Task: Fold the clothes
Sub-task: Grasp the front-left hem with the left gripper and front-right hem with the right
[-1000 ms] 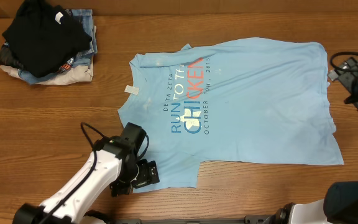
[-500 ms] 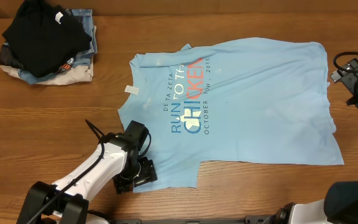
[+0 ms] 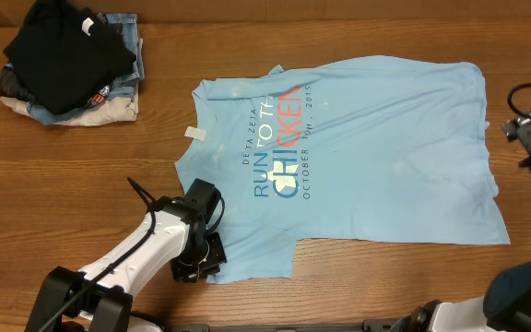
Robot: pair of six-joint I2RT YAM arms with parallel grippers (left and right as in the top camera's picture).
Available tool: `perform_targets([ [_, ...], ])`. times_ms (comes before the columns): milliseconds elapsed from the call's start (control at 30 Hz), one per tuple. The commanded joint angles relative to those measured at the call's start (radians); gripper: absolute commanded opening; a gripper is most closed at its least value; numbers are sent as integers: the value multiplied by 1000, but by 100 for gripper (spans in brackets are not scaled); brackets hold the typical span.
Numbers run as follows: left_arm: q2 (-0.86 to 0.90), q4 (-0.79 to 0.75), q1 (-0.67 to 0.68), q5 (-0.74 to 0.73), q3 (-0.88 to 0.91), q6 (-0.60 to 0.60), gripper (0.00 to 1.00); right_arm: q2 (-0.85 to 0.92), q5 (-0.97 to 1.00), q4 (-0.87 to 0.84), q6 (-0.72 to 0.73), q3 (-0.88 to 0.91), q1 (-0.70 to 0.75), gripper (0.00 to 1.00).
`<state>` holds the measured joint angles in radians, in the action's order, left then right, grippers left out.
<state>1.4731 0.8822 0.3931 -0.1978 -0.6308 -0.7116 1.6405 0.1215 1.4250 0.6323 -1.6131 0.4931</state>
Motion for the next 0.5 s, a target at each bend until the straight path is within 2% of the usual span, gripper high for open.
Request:
perform_targets([
  [0,19,-16,7,-2,13,2,15,-3,-34,-19,52,79,20,100],
  [300,19,2,7,-2,13,9,13,-3,-39,-209,79,334,95,100],
  [467,19,3,7,-2,13,9,12,-2,-117,-351,79,440,174,100],
])
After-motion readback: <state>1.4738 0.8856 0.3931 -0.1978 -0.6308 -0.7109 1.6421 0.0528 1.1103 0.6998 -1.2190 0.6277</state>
